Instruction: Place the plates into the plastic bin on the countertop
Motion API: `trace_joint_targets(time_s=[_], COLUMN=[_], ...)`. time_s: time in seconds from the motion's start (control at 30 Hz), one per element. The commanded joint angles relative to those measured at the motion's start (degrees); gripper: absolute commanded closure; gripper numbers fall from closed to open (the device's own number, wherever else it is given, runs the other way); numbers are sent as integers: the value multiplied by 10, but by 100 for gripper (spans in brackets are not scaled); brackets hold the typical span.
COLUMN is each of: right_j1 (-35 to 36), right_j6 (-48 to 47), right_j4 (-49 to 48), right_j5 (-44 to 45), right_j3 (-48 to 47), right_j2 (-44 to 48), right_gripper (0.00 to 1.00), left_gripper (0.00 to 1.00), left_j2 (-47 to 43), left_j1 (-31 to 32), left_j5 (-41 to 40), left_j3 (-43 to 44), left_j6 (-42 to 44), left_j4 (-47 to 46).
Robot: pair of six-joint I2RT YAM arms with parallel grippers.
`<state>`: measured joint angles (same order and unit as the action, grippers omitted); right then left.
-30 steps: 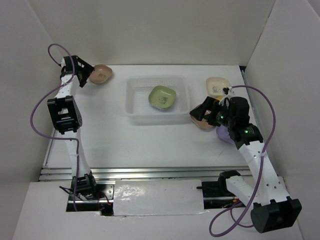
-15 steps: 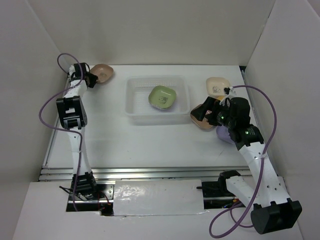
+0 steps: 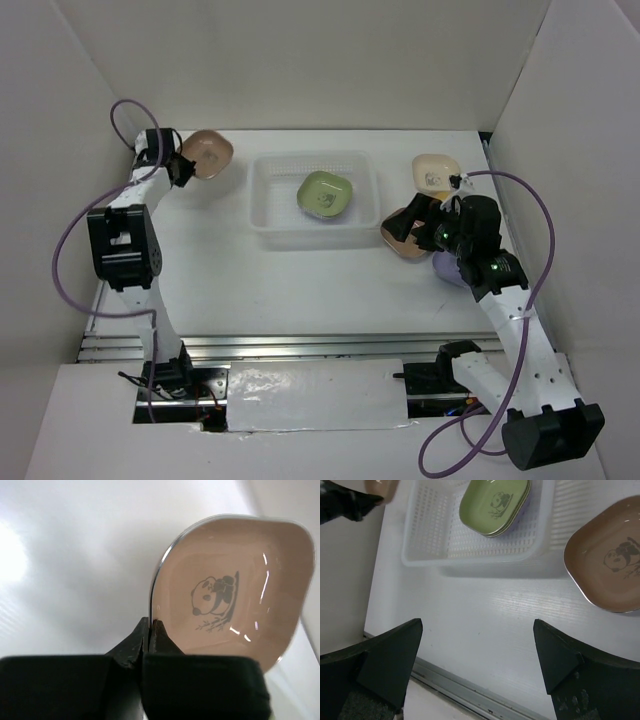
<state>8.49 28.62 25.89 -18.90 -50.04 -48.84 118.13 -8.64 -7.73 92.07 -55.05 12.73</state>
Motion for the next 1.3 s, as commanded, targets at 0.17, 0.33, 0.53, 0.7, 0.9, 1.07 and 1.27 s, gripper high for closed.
trace_joint_targets(time_s=[0.17, 0.33, 0.53, 0.7, 0.9, 1.07, 1.27], right_j1=[-9, -15, -19, -20, -23, -23, -25], right_j6=[12, 12, 13, 20, 22, 21, 52], right_j4=[-35, 8, 53, 76, 94, 104, 99], right_j5=[37, 41, 40, 49, 50, 62, 116], right_j3=[28, 6, -8, -2, -4, -10, 6], right_j2=[4, 24, 73, 105, 123, 127, 112], right_gripper=[0, 0, 0, 0, 0, 0, 0], left_gripper=[100, 100, 100, 95, 94, 10, 1], left_j2=[-93, 37, 113, 98, 157, 108, 5], left_j1=[101, 154, 191, 240, 276, 280, 297], left_j5=[255, 386, 365, 314, 265, 210, 169], left_j3=[135, 363, 403, 332, 377, 319, 275], left_j6=[269, 376, 408, 420, 434, 417, 395], left_j4=[-25, 136, 174, 144, 195, 179, 174])
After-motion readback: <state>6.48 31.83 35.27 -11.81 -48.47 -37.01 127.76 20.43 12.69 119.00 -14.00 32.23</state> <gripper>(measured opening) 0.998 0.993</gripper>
